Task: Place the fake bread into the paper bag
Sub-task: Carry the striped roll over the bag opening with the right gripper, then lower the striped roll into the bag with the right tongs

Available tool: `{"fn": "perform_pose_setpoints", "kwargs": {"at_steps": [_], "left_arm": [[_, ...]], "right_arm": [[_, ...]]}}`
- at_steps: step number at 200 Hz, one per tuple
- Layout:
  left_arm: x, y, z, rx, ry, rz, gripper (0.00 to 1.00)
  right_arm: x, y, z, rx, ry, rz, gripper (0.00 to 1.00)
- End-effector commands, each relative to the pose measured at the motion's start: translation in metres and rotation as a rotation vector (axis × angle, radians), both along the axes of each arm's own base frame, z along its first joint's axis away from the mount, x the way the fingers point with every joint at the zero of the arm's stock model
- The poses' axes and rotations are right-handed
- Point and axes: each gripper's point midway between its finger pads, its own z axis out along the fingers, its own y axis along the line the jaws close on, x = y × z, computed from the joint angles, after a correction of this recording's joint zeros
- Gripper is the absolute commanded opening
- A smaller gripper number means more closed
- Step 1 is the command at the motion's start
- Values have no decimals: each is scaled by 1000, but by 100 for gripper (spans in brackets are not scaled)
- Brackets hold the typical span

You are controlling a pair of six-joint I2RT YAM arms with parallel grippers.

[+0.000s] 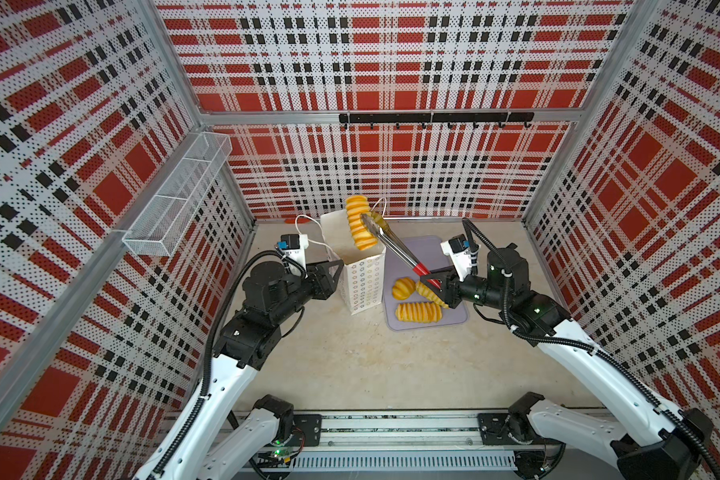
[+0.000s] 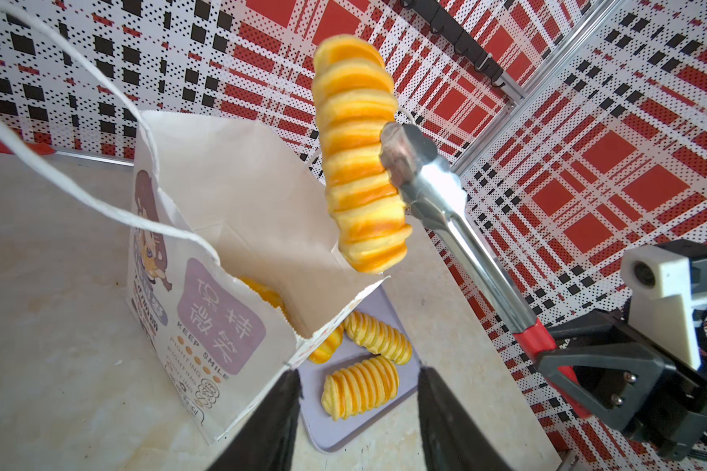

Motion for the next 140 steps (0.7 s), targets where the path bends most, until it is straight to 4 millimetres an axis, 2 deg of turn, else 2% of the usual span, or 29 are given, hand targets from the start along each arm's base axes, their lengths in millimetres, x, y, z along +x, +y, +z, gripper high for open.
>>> {"fn": "perform_pose_setpoints", "kwargs": {"at_steps": [1, 71, 140], "left_arm": [[0, 1, -8, 2, 23, 2, 51], [0, 1, -8, -3, 22, -1, 51], [-1, 1, -7, -5, 17, -2, 51]], "right_arm": [[2, 5, 26, 17, -87, 13, 22], [6, 15, 22, -23, -79, 8, 22], [9, 25, 9, -123, -68, -14, 23]]}}
